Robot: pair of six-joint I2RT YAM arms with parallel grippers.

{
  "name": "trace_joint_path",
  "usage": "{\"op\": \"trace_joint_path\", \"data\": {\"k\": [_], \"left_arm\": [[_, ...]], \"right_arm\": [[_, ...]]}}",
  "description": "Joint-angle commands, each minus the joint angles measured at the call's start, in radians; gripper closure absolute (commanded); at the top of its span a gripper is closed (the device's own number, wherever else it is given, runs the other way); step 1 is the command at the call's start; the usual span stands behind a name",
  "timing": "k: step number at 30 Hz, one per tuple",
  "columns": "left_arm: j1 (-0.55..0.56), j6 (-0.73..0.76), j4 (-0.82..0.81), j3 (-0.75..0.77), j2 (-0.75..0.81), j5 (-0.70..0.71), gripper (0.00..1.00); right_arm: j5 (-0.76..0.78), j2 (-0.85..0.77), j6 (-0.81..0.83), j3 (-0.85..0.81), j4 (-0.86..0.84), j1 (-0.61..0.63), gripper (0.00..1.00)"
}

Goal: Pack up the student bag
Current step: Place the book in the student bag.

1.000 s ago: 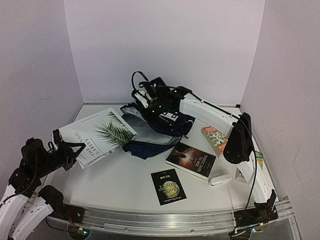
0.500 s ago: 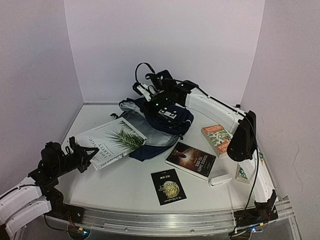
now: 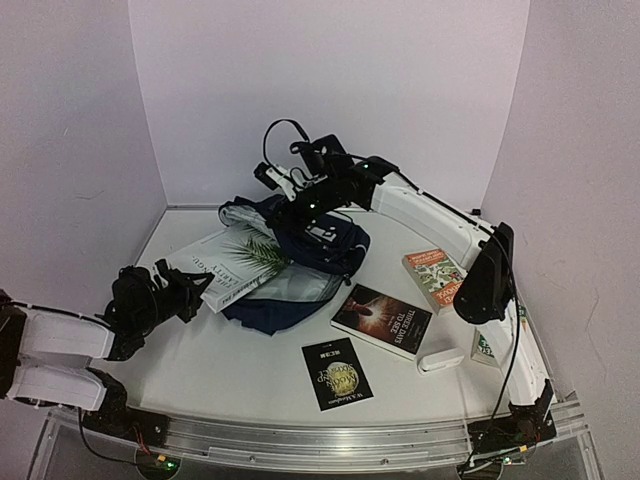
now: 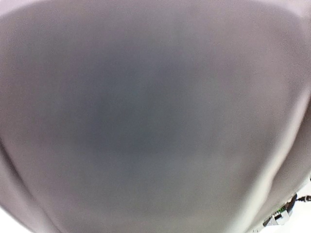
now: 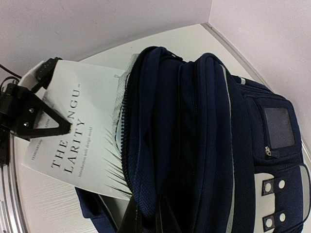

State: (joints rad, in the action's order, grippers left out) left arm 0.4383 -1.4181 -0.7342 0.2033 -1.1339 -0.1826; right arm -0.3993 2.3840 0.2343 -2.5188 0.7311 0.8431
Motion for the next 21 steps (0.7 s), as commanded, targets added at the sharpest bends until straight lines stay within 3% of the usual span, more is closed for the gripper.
{"op": "trace_joint_path", "data": {"k": [1,12,21], "left_arm": [[0.031,-0.007,-0.305,0.104,-0.116,0.047,1.0],[0.088,-0.076,-0.622,0.27,-0.547,0.104,1.0],[0.118,-0.147,-0.765,0.545,-0.905,0.195,0.95]], "right_arm": [[-0.113,-0.094,0.024,-0.086,-0.096,0.034,1.0],[-0.146,-0.085,0.069,-0.096,-0.072,0.05,1.0],[-0.12,-0.075,0.09,-0.109,-0.066,0.051,1.0]]}}
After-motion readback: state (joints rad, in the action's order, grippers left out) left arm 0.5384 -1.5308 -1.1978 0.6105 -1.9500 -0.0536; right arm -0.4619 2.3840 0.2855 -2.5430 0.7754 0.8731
